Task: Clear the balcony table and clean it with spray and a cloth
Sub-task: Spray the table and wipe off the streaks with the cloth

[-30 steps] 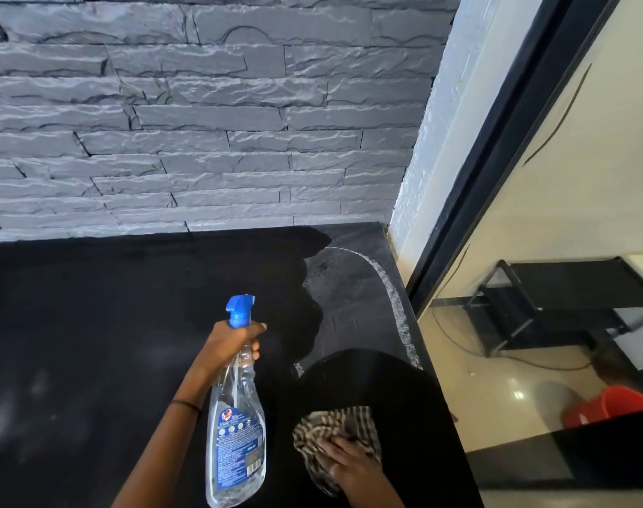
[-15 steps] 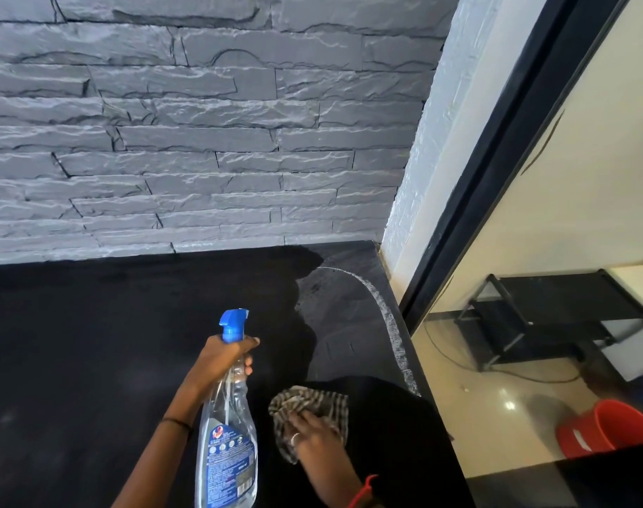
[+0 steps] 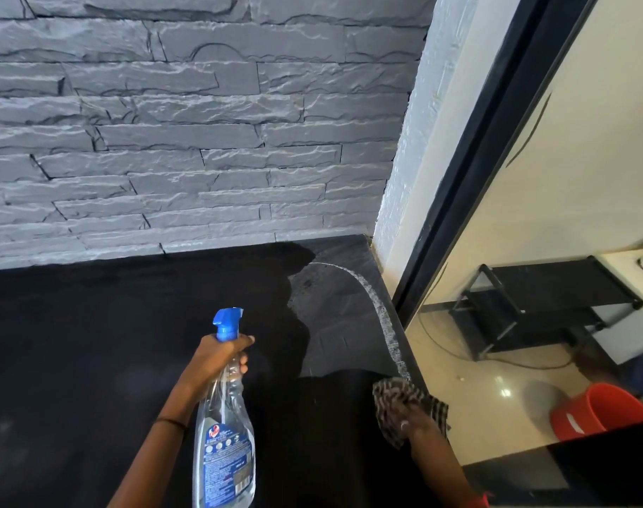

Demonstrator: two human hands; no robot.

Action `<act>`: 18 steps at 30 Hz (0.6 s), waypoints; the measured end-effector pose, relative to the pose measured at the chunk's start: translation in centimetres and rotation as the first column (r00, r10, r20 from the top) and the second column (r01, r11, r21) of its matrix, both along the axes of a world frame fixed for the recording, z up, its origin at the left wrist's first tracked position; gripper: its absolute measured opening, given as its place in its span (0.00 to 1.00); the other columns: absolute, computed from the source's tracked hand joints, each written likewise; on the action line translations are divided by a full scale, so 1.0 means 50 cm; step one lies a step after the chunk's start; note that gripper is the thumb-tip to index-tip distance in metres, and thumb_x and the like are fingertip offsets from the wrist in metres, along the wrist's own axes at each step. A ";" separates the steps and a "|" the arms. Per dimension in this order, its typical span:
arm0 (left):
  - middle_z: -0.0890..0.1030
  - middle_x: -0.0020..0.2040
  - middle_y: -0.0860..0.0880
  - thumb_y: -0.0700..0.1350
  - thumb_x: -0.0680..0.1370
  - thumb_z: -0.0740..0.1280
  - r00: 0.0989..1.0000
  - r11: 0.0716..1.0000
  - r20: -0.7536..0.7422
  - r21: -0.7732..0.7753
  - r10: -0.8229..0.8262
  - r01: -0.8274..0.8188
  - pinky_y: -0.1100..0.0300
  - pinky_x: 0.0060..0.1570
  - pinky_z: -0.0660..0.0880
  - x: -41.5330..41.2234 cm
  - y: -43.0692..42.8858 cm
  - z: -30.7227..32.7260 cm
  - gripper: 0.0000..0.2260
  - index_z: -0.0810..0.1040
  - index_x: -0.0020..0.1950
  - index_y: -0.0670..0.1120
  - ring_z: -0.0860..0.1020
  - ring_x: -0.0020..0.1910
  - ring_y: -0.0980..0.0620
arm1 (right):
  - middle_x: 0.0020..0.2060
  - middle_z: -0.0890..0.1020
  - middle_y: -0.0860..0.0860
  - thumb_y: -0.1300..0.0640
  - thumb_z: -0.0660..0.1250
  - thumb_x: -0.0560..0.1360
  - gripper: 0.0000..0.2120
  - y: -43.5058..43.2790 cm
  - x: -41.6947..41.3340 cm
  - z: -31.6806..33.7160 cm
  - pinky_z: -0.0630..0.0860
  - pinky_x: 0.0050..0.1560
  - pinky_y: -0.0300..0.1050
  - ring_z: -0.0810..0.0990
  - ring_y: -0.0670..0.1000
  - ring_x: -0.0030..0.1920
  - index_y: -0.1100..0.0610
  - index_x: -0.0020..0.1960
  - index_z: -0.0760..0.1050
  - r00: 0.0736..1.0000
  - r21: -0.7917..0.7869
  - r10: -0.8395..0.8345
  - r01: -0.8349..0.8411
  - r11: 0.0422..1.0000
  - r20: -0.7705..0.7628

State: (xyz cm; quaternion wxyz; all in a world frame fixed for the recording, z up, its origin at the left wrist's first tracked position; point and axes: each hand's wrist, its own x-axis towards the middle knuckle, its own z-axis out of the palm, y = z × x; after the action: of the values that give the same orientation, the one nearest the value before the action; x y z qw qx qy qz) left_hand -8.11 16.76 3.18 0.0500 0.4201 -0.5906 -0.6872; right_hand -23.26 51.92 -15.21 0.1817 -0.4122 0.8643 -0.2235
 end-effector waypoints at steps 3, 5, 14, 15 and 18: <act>0.74 0.27 0.45 0.40 0.74 0.70 1.000 1.000 0.011 -0.008 0.000 0.000 0.59 0.28 0.72 0.008 0.006 -0.002 0.06 0.75 0.43 0.40 0.73 0.24 0.49 | 0.64 0.76 0.47 0.71 0.61 0.65 0.26 -0.086 -0.020 0.079 0.63 0.64 0.35 0.75 0.50 0.63 0.52 0.59 0.79 0.961 -0.007 -0.062 0.062 0.998 -0.270; 0.75 0.27 0.45 0.40 0.74 0.70 1.000 1.000 0.017 -0.006 0.007 -0.007 0.58 0.29 0.72 0.010 0.012 -0.003 0.06 0.75 0.44 0.39 0.74 0.24 0.49 | 0.71 0.67 0.47 0.67 0.56 0.73 0.23 -0.164 0.008 0.111 0.53 0.72 0.42 0.64 0.52 0.71 0.55 0.65 0.73 0.960 0.104 0.016 0.014 0.994 -0.278; 0.74 0.27 0.45 0.39 0.74 0.70 1.000 1.000 0.007 -0.019 0.022 -0.022 0.59 0.27 0.72 -0.018 0.049 0.002 0.05 0.75 0.43 0.40 0.74 0.24 0.49 | 0.47 0.82 0.35 0.49 0.53 0.71 0.19 -0.211 0.190 0.106 0.73 0.52 0.31 0.72 0.40 0.53 0.42 0.36 0.83 0.902 0.165 0.421 -0.403 0.900 -0.096; 0.74 0.27 0.45 0.39 0.74 0.70 1.000 1.000 0.004 -0.016 0.022 -0.022 0.59 0.28 0.72 -0.022 0.052 0.001 0.05 0.75 0.43 0.40 0.74 0.24 0.49 | 0.49 0.81 0.35 0.48 0.49 0.77 0.23 -0.172 0.193 0.092 0.66 0.60 0.32 0.70 0.41 0.53 0.41 0.39 0.83 0.885 0.162 0.456 -0.438 0.884 -0.095; 0.75 0.27 0.46 0.39 0.74 0.70 1.000 1.000 -0.002 -0.003 0.003 -0.003 0.58 0.28 0.72 -0.035 0.062 -0.003 0.05 0.75 0.44 0.40 0.74 0.25 0.49 | 0.71 0.62 0.40 0.52 0.36 0.83 0.25 -0.081 0.146 0.052 0.45 0.71 0.37 0.64 0.41 0.67 0.41 0.66 0.69 0.868 0.190 0.381 -0.336 0.923 -0.318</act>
State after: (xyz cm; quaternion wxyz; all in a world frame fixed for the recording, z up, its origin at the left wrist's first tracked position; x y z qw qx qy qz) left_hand -9.86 19.87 3.01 0.0521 0.4204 -0.5909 -0.6866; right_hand -15.94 47.88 -12.62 0.0902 -0.5861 0.8035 -0.0532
